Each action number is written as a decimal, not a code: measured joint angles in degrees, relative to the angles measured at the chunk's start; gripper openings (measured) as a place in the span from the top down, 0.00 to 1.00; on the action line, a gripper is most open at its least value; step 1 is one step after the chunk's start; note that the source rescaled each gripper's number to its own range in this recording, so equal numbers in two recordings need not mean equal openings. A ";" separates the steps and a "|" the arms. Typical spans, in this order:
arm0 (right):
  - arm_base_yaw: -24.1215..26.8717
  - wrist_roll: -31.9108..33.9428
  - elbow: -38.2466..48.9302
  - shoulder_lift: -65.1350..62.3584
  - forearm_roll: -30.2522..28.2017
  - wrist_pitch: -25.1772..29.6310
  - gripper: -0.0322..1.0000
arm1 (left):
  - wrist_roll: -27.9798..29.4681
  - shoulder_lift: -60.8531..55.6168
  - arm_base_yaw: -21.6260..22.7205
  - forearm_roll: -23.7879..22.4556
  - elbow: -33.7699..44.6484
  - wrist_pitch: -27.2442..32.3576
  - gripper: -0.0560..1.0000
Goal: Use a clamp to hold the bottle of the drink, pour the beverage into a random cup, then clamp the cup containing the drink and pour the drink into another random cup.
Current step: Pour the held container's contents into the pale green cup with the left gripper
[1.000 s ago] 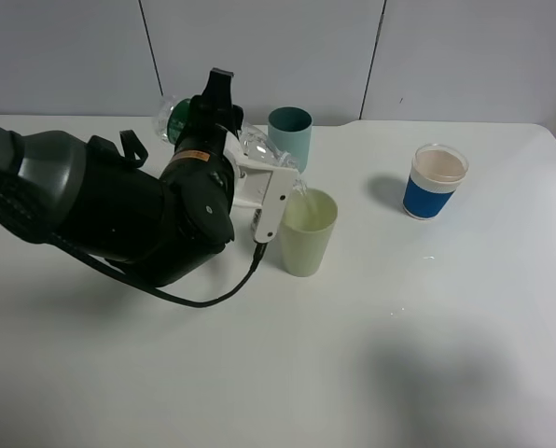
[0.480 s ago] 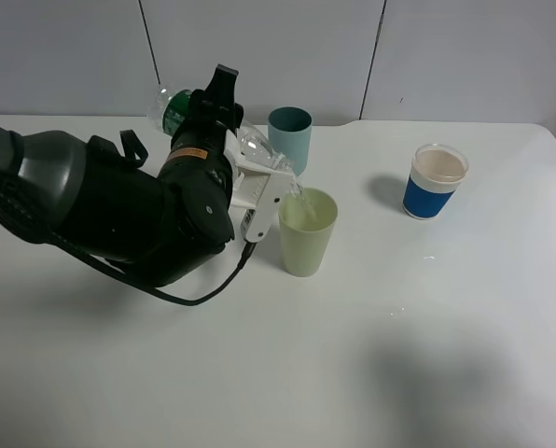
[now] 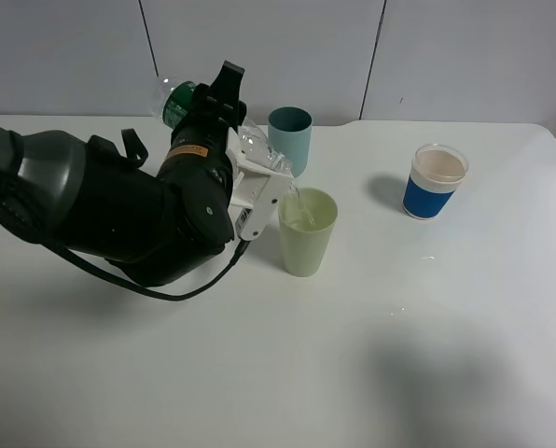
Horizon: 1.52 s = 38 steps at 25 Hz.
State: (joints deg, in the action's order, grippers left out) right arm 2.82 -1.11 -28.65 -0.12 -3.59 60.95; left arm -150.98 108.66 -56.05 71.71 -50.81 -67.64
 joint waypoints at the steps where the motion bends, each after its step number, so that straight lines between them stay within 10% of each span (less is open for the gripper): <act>1: 0.00 0.00 0.00 0.00 0.00 0.00 0.00 | -0.15 0.00 0.00 -0.13 0.00 -0.23 0.88; 22: 0.00 0.00 0.00 0.00 0.00 0.00 0.00 | -9.57 0.00 0.00 -2.81 0.00 -1.62 0.88; 38: 0.00 0.00 0.00 0.00 0.00 0.00 0.00 | -10.36 0.00 0.00 -13.61 0.00 -1.62 0.88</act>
State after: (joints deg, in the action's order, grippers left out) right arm 2.82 -1.11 -28.65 -0.12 -3.59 60.95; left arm -161.34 108.66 -56.05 58.10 -50.81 -69.26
